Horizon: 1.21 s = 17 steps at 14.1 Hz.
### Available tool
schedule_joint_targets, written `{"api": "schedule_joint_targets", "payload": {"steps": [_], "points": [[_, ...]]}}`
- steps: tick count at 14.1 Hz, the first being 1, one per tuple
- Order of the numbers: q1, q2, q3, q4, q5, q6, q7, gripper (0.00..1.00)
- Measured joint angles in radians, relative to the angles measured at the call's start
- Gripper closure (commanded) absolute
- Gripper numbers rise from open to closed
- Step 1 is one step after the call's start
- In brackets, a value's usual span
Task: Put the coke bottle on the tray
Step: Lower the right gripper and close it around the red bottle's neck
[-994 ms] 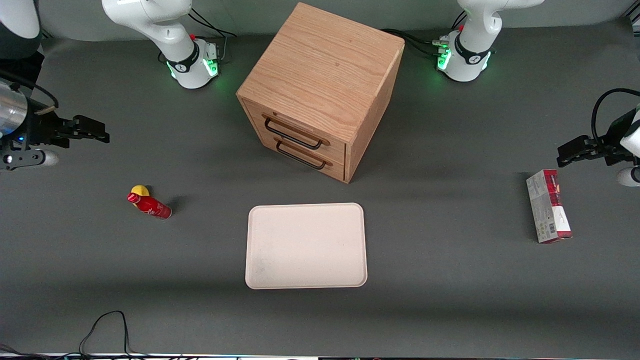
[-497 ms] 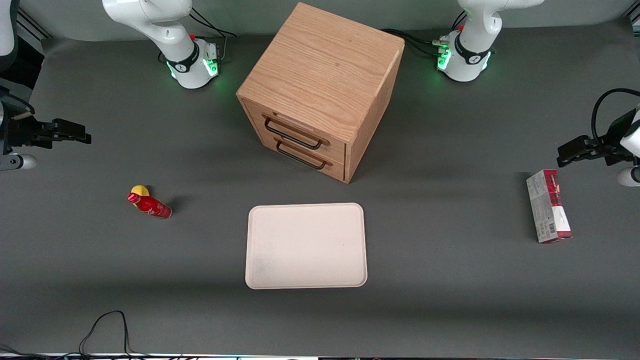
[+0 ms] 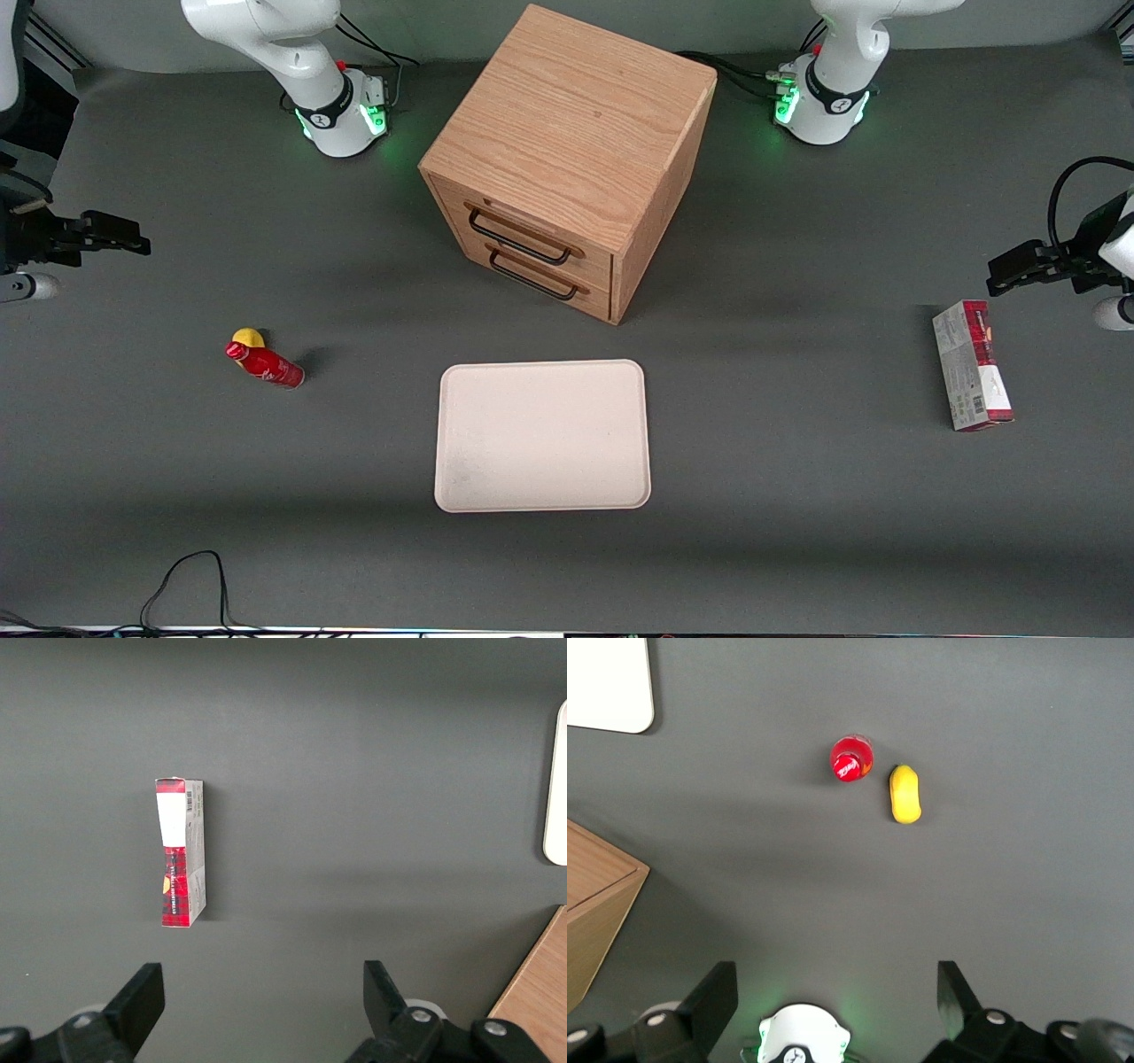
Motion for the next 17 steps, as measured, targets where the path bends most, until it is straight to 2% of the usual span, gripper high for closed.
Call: {"api": "schedule_joint_targets", "payload": {"steps": [8,17], "points": [[0.002,0.010,0.001,-0.291,0.000,0.397,0.002,0.00],[0.024,0.109,0.009,-0.405,0.017,0.704,0.035,0.00]]}}
